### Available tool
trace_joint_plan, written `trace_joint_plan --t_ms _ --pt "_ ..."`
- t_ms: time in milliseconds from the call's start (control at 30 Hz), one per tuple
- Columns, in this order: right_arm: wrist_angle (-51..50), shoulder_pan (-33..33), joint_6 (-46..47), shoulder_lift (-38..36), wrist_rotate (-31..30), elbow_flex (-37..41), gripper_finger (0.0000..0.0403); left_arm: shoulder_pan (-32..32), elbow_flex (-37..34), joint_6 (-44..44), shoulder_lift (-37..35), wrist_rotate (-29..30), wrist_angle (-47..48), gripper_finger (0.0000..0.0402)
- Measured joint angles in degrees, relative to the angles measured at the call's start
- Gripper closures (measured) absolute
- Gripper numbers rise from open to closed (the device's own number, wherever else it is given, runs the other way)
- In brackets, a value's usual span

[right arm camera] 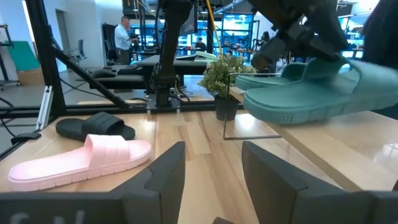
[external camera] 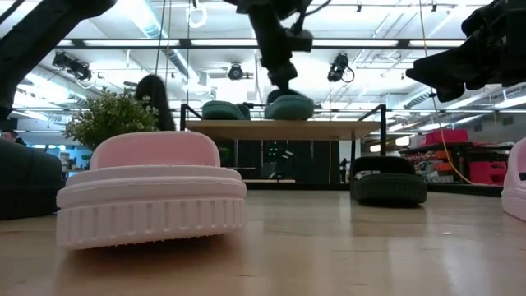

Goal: Pick and place slides into the shelf
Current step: Put the green slide on the shelf

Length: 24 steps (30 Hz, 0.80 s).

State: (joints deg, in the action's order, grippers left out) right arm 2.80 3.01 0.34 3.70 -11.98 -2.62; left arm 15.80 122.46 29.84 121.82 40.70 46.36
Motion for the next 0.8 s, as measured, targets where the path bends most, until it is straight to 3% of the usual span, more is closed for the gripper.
trace_joint_plan --t_ms 467,800 --pt "-0.01 0.0 -0.04 0.01 0.0 0.0 0.0238 0.79 0.73 1.85 0.04 3.24 0.8 0.0332" --pt "0.0 0.0 -0.04 0.02 0.0 -0.01 0.0238 3.4 0.73 -5.19 0.04 3.21 2.36 0.0349"
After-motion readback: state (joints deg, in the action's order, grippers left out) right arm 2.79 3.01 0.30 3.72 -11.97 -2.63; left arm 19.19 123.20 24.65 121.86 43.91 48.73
